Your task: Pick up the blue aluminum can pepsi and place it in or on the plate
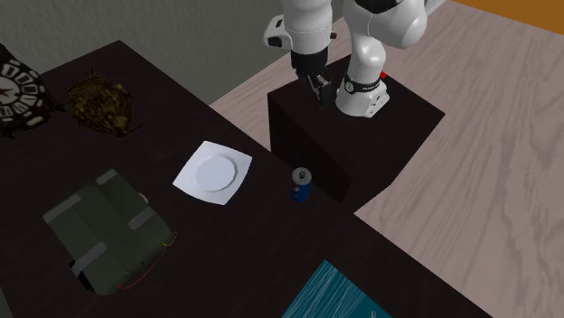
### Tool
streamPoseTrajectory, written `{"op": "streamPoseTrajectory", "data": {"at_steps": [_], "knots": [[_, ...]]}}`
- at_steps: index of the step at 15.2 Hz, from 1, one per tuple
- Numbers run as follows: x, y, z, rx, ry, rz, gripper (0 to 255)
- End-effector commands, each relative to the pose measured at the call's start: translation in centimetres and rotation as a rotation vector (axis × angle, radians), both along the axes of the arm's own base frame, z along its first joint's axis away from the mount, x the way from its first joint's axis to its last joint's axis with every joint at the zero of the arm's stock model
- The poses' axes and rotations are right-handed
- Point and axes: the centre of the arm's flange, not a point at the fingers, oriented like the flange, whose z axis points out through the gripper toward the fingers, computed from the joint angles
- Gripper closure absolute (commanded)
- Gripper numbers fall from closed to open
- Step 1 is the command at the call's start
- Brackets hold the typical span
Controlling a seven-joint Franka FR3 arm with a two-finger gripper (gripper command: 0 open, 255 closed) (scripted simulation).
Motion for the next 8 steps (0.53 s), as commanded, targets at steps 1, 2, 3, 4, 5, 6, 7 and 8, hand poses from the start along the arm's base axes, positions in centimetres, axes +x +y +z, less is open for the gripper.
{"op": "streamPoseTrajectory", "data": {"at_steps": [1, 2, 3, 4, 5, 6, 7, 8], "knots": [[1.2, 1.4, -1.7, 0.008, -0.014, -0.019, 0], [1.7, 2.1, -2.6, 0.011, -0.02, -0.027, 0], [2.3, 2.8, -3.4, 0.015, -0.026, -0.036, 0], [2.8, 3.5, -4.2, 0.018, -0.032, -0.044, 0], [3.4, 4.2, -5.1, 0.021, -0.038, -0.053, 0], [3.9, 4.9, -5.9, 0.025, -0.044, -0.062, 0], [4.5, 5.7, -6.7, 0.028, -0.049, -0.07, 0], [5.1, 6.4, -7.5, 0.031, -0.055, -0.079, 0]]}}
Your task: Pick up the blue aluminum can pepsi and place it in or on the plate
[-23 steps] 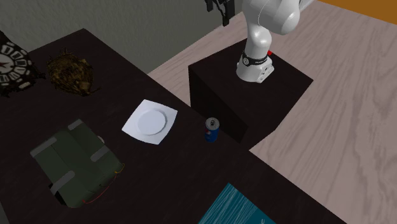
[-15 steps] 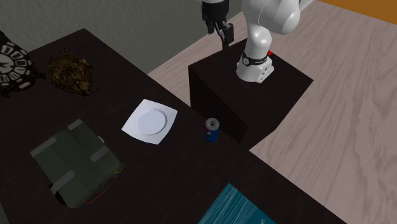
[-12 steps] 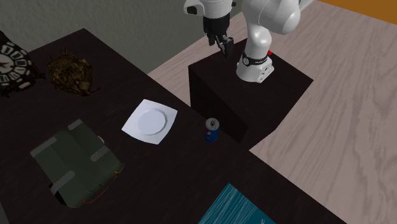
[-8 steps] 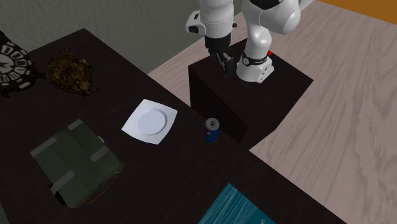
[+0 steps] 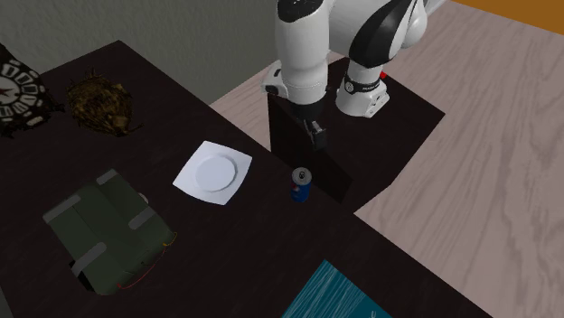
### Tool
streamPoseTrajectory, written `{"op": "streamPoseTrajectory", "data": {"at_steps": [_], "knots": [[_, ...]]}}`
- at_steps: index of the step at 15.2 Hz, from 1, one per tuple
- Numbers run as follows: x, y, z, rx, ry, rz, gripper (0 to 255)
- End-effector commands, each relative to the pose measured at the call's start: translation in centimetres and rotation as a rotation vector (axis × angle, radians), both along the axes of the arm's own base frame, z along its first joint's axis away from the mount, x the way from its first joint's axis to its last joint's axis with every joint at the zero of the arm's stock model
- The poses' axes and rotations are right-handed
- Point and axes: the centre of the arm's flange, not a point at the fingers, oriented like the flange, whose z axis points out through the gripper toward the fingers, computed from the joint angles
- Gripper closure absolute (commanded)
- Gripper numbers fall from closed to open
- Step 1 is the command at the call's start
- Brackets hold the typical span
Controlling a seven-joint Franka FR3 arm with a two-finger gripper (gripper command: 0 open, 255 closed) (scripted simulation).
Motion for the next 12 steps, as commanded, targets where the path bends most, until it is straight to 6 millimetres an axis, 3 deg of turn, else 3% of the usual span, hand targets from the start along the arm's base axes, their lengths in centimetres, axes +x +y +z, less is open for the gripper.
{"op": "streamPoseTrajectory", "data": {"at_steps": [1, 6, 12], "knots": [[1.2, 1.7, -1.8, 0.008, -0.013, -0.019, 0], [4.1, 4.9, -5.4, 0.023, -0.04, -0.058, 0], [3.8, 5.1, -8.6, 0.023, -0.04, -0.058, 0]]}}
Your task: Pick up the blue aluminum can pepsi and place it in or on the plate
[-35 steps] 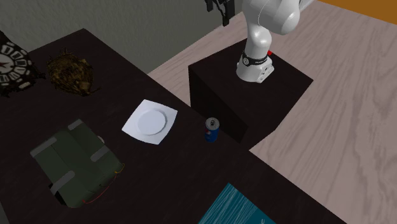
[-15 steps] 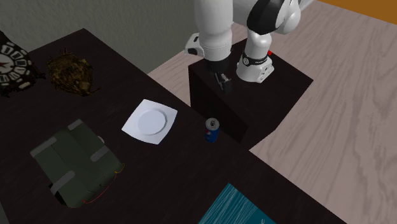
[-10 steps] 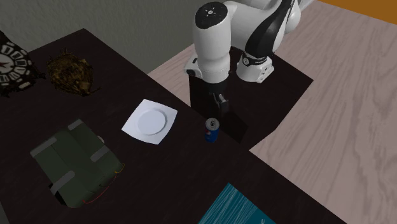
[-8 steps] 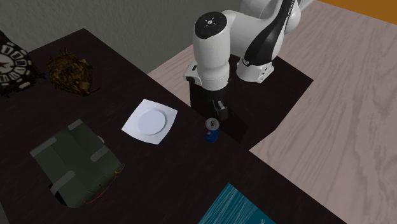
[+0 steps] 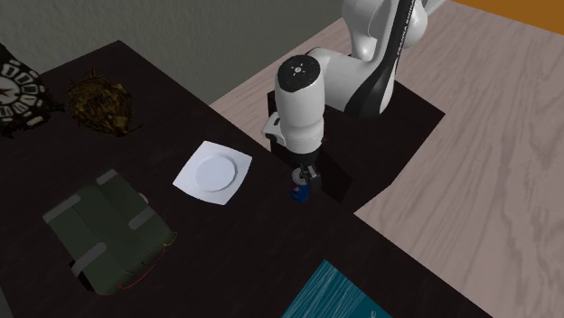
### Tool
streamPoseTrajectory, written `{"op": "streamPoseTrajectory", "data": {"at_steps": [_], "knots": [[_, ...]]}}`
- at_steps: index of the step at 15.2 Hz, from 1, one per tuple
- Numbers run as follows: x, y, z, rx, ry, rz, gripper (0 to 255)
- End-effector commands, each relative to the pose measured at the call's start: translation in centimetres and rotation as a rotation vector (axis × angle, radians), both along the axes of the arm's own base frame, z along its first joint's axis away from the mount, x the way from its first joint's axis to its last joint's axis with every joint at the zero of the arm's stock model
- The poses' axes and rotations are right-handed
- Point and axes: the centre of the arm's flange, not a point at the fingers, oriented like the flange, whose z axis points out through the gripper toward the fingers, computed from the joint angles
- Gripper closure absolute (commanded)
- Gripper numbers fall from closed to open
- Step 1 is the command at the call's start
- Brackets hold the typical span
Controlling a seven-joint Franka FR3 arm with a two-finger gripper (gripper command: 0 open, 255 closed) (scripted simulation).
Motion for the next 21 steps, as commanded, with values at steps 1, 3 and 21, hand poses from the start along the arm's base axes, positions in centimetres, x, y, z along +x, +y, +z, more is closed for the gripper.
{"op": "streamPoseTrajectory", "data": {"at_steps": [1, 3, 21], "knots": [[-0.2, 0.1, -1.1, 0.0, -0.001, 0.0, 0], [-0.2, 0.1, -1.4, 0.0, -0.001, 0.0, 0], [-0.2, 0.1, -0.3, 0.0, -0.001, 0.0, 255]]}}
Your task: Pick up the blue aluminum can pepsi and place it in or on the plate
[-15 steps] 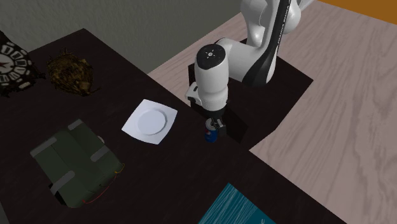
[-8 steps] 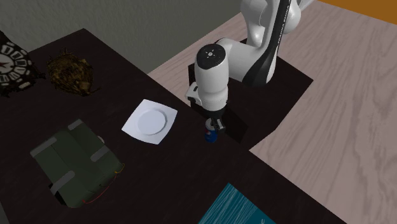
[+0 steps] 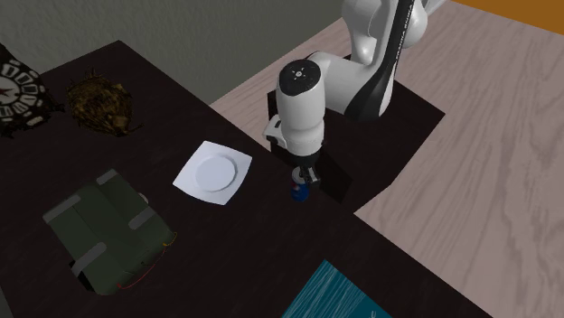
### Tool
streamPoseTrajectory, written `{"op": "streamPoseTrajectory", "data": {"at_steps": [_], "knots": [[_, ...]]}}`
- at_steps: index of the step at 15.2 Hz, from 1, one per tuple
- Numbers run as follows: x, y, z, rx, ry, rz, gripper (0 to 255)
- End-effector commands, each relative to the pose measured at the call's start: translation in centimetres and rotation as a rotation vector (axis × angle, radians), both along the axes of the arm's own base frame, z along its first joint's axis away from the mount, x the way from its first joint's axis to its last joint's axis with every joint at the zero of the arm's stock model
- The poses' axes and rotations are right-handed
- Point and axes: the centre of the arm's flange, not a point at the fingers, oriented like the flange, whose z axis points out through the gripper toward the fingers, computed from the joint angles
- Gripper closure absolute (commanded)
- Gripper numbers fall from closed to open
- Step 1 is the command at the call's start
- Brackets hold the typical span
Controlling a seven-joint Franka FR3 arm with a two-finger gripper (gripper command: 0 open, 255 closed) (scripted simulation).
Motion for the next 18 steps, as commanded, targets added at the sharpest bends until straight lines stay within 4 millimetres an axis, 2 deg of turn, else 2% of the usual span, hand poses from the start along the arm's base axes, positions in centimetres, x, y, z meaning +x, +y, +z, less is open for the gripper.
{"op": "streamPoseTrajectory", "data": {"at_steps": [1, 17, 18], "knots": [[0.0, 0.0, 1.0, 0.0, 0.001, 0.0, 255], [0.0, 0.0, 9.1, 0.0, 0.001, 0.0, 255], [0.8, -0.9, 9.3, 0.0, 0.001, 0.0, 255]]}}
